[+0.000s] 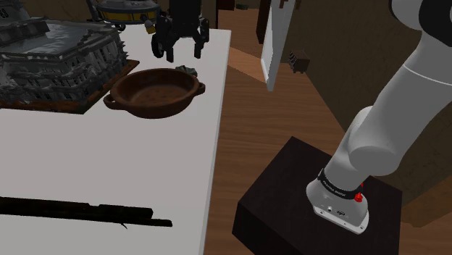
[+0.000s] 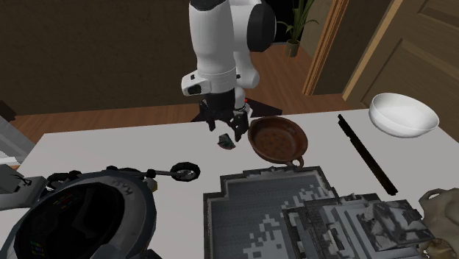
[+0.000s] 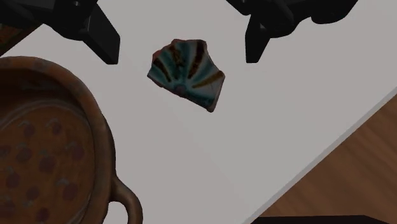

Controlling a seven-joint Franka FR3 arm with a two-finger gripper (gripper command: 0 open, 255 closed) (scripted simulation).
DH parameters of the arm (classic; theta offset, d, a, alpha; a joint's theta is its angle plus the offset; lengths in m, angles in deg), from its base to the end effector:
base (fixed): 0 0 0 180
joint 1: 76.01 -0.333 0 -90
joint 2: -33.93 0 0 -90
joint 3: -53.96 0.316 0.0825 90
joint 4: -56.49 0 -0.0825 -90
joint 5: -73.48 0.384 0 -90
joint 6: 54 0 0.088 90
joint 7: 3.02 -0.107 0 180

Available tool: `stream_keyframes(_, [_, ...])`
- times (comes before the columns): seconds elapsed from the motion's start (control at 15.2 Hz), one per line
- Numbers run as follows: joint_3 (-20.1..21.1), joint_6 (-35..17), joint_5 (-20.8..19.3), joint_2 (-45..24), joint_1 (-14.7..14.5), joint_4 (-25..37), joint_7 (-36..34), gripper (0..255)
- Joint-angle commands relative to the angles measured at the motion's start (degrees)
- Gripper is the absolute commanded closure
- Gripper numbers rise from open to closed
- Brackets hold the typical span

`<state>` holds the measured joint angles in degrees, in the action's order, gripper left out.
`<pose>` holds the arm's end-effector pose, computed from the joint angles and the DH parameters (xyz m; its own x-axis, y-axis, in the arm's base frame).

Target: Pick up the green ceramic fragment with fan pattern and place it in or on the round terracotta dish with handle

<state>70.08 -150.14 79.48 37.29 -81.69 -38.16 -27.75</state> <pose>0.5025 0.2168 0.6270 0.9975 -0.0599 0.0374 -0.0553 -0.9919 -0.1144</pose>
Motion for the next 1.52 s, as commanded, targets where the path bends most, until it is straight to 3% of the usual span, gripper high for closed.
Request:
stream_keyframes(0.0, [0.2,-1.3,-0.1,-0.6,-0.2,-0.7,-0.4,0])
stream_keyframes(0.33, [0.4,-4.8,0.0,-0.3,-0.3,-4.5,-0.3,0])
stream_keyframes(0.79, [0.4,-4.8,0.0,-0.3,-0.3,-4.4,-0.3,0])
stream_keyframes(0.86, [0.4,-4.8,0.0,-0.3,-0.3,-4.4,-0.3,255])
stream_keyframes(1.45, [0.4,-4.8,0.0,-0.3,-0.3,-4.4,-0.3,255])
